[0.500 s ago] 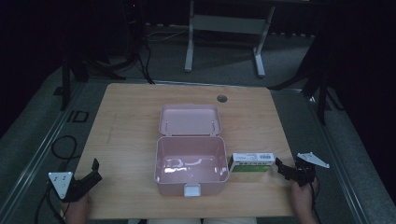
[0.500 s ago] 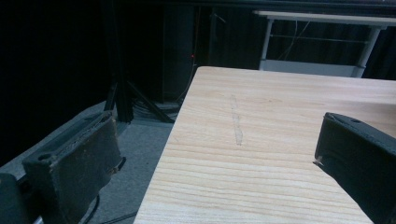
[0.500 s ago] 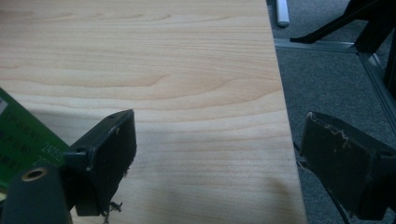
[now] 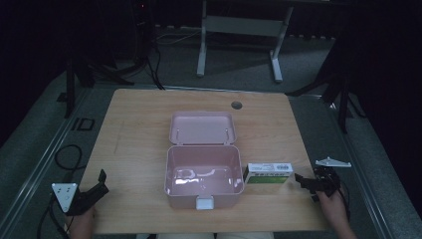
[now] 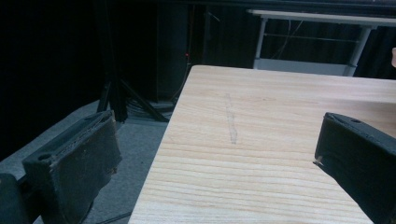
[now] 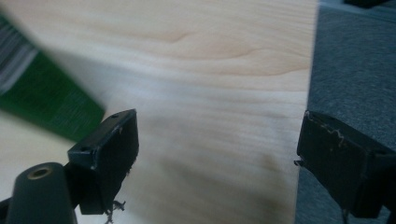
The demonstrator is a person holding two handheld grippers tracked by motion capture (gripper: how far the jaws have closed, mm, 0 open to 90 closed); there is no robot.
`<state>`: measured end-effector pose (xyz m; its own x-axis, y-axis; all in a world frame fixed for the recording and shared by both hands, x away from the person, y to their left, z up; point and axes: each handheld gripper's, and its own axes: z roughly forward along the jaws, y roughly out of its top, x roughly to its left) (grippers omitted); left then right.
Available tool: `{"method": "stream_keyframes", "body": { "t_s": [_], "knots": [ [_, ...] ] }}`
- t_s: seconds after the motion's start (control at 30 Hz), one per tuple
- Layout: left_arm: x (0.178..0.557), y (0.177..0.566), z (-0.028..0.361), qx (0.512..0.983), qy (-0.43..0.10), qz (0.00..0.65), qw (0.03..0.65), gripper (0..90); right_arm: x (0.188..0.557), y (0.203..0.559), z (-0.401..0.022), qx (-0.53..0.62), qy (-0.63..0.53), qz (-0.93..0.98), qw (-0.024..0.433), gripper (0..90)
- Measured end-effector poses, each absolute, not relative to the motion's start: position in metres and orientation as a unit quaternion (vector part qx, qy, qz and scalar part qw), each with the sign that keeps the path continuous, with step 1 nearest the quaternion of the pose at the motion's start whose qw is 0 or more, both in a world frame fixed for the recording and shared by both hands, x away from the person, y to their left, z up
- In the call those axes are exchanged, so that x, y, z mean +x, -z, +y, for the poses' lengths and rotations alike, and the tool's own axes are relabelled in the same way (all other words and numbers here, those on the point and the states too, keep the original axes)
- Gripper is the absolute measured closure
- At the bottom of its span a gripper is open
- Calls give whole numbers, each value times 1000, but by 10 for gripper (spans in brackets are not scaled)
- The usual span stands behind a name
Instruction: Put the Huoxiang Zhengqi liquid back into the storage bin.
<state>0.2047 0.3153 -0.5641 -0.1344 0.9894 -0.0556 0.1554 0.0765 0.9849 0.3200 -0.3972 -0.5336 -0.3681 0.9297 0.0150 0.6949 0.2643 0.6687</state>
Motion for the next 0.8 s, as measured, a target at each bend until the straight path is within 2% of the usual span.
{"method": "stream_keyframes", "body": {
  "t_s": [0.23,0.3,0.63,0.8],
  "knots": [
    [205,564,316,489,-470,586,444,4,321,518,-393,467,-229,839,158,125],
    [205,564,316,490,-468,586,445,4,321,514,-390,439,-195,868,126,128],
    [205,564,317,492,-464,587,446,4,322,514,-376,373,-99,921,51,133],
    [205,564,317,492,-463,586,447,4,320,513,-365,333,-74,940,33,131]
  ]
}}
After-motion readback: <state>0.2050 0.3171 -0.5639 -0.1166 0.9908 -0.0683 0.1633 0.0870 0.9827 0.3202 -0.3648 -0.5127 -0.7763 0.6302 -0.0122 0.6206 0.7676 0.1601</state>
